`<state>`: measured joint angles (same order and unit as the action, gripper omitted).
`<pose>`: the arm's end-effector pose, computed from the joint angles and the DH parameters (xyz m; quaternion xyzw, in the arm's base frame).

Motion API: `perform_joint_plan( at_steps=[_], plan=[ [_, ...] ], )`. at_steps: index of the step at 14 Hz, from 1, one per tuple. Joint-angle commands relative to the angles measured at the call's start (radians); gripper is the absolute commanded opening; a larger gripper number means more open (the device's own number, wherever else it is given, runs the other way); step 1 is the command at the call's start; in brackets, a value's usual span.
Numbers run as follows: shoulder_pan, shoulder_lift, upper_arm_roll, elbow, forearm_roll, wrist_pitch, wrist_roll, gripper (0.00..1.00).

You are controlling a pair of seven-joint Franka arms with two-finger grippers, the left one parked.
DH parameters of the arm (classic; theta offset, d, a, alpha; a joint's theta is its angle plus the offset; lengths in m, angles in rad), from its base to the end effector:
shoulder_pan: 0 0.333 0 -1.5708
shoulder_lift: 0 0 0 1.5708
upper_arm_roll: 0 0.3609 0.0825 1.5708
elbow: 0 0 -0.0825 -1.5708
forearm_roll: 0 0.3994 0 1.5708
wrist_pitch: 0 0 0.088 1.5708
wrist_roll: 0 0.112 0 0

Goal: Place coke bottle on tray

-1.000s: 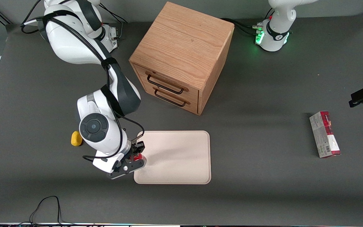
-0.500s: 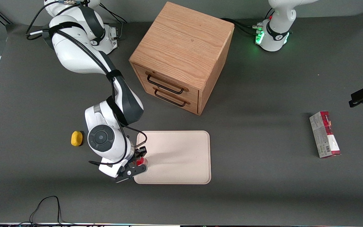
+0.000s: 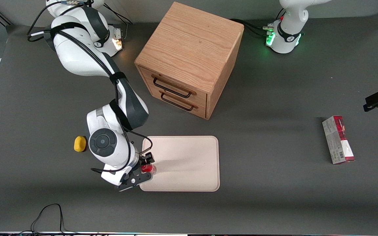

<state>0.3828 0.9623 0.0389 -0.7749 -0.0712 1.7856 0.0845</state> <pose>0.7790 0.3254 0.3795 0.9857 0.1658 0.0283 0.0125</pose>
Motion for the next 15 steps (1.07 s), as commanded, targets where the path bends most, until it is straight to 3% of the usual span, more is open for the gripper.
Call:
perform_joint_plan(
  at_steps=[1,5,9,11,15],
  plan=[
    [-0.002,-0.08,-0.002,0.002,0.013,-0.102,0.015,1.0],
    [-0.005,-0.213,-0.017,0.002,0.011,-0.297,0.015,1.0],
    [-0.004,-0.367,-0.097,-0.032,0.005,-0.517,-0.002,1.0],
    [-0.045,-0.509,-0.122,-0.189,0.017,-0.494,-0.002,1.0],
    [-0.188,-0.833,-0.12,-0.633,0.076,-0.298,-0.014,1.0]
  ],
)
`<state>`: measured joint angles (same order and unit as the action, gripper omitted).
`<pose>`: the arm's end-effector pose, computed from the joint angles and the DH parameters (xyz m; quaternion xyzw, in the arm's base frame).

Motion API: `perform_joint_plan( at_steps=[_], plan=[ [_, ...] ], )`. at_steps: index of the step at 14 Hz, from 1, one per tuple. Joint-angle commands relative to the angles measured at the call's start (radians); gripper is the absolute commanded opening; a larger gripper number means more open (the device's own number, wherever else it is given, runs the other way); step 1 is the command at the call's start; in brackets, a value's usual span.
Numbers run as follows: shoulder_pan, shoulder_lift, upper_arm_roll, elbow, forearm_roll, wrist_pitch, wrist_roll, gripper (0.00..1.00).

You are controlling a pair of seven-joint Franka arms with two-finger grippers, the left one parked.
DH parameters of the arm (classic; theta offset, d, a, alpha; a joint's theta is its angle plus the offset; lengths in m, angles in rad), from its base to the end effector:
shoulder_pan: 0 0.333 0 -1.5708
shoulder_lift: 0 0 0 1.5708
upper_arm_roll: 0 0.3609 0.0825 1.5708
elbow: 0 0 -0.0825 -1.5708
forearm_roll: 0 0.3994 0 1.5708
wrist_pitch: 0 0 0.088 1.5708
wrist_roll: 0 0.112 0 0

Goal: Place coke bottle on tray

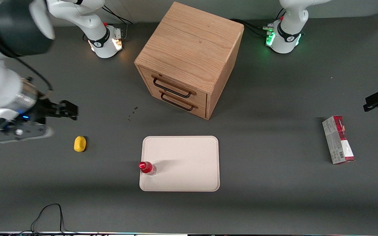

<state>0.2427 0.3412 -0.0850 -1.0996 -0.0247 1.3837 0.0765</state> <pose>0.6551 0.1138 0.6630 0.9984 0.0406 -0.0246 0.0295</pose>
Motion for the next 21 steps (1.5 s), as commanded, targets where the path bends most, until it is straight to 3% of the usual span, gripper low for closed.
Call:
perform_joint_plan(
  at_steps=[1,6,11,21],
  plan=[
    [-0.084,-0.252,0.004,-0.357,0.031,0.116,-0.006,1.0],
    [-0.175,-0.303,-0.008,-0.405,0.02,0.126,-0.066,1.0],
    [-0.177,-0.304,-0.067,-0.399,0.019,0.112,-0.13,1.0],
    [-0.171,-0.301,-0.068,-0.404,0.014,0.109,-0.104,1.0]
  ],
)
